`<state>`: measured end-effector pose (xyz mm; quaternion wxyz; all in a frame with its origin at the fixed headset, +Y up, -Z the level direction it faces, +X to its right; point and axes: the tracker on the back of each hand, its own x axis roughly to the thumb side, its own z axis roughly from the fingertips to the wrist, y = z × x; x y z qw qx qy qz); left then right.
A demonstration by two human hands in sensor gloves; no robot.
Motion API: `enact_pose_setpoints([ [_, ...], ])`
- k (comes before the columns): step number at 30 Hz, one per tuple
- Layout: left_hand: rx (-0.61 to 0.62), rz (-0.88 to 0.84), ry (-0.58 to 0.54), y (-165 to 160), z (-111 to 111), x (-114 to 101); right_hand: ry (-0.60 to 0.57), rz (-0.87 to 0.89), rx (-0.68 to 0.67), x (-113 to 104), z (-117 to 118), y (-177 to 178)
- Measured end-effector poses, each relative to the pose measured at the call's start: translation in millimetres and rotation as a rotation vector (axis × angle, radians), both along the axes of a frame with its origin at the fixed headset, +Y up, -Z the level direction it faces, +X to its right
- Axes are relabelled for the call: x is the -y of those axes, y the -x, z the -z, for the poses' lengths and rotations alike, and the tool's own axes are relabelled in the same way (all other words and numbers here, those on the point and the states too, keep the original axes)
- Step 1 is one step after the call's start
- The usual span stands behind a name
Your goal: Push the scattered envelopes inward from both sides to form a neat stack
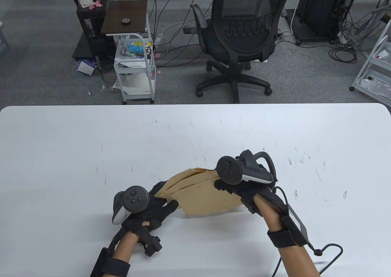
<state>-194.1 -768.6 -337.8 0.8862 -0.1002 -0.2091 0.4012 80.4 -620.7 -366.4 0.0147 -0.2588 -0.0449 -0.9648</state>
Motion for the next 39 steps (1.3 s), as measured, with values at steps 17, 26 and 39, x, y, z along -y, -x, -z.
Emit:
enact_pose_setpoints([
  [17,-0.334,-0.058,-0.328,39.2,-6.6,-34.6,-0.085,0.047,-0.026,10.1,-0.7,11.5],
  [26,-0.227,0.068,0.014,39.5,9.3,1.6,0.021,-0.082,0.035,30.0,10.5,14.2],
  [39,0.108,0.776,0.160,9.4,4.6,8.1,-0.028,0.013,-0.009,17.2,14.6,18.5],
])
